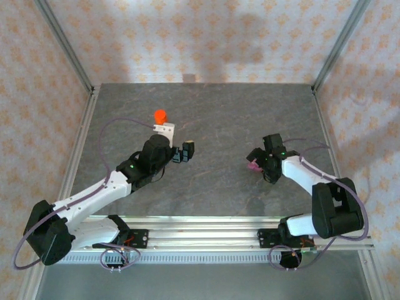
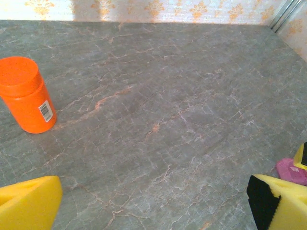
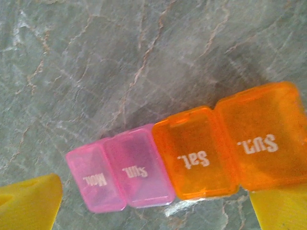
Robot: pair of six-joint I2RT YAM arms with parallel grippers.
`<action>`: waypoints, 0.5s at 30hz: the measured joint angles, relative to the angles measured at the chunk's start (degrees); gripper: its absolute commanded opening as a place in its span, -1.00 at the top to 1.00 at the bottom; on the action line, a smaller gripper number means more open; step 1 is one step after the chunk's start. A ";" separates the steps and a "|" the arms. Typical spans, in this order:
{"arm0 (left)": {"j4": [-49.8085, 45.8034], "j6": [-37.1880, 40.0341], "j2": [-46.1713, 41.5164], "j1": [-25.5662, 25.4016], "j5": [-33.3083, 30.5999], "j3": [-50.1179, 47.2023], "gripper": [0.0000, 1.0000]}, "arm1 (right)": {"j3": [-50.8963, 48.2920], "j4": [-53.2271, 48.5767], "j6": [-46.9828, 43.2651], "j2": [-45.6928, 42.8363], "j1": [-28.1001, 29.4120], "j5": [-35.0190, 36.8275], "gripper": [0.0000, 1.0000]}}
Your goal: Sort the pills into containers
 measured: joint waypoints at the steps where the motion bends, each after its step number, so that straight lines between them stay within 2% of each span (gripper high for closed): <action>1: -0.02 0.00 0.11 0.00 0.02 0.00 -0.99 | 0.00 0.00 -0.15 0.20 -0.35 0.09 -1.00; 15: -0.02 0.00 1.20 0.00 0.22 0.00 -0.99 | 5.60 1.97 -2.91 5.92 -3.06 1.01 -1.00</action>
